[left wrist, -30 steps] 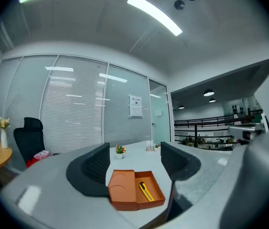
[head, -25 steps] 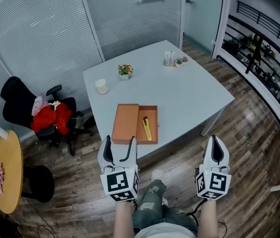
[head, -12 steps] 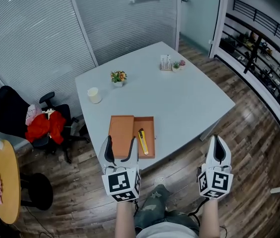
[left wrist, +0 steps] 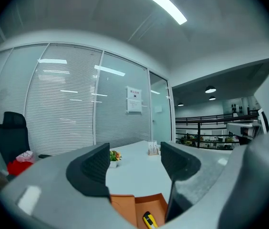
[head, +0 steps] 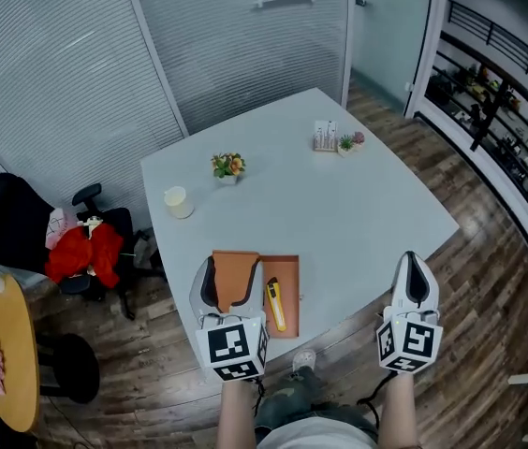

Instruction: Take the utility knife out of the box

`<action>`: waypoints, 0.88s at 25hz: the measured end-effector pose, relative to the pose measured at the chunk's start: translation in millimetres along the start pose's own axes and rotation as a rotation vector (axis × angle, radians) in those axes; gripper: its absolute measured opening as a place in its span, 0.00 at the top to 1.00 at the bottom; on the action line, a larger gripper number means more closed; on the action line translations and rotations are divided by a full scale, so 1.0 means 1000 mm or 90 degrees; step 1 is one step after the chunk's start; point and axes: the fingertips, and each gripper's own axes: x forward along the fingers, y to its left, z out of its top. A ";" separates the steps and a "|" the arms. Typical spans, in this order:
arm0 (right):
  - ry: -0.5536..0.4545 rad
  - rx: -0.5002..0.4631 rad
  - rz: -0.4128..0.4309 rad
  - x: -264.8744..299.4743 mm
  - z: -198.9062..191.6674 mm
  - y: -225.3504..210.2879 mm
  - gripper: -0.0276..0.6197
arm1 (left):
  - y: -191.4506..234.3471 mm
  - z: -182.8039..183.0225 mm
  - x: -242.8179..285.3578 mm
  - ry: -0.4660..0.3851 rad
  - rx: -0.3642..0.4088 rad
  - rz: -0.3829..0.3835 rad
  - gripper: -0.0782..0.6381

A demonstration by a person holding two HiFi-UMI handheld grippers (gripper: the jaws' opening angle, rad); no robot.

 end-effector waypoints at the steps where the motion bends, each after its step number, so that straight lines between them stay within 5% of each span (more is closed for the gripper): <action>1: 0.001 0.000 0.003 0.009 0.000 0.002 0.92 | 0.004 0.001 0.007 0.001 -0.001 0.003 0.44; 22: 0.040 -0.020 0.064 0.114 -0.023 0.046 0.92 | 0.044 -0.027 0.087 0.061 -0.019 0.032 0.44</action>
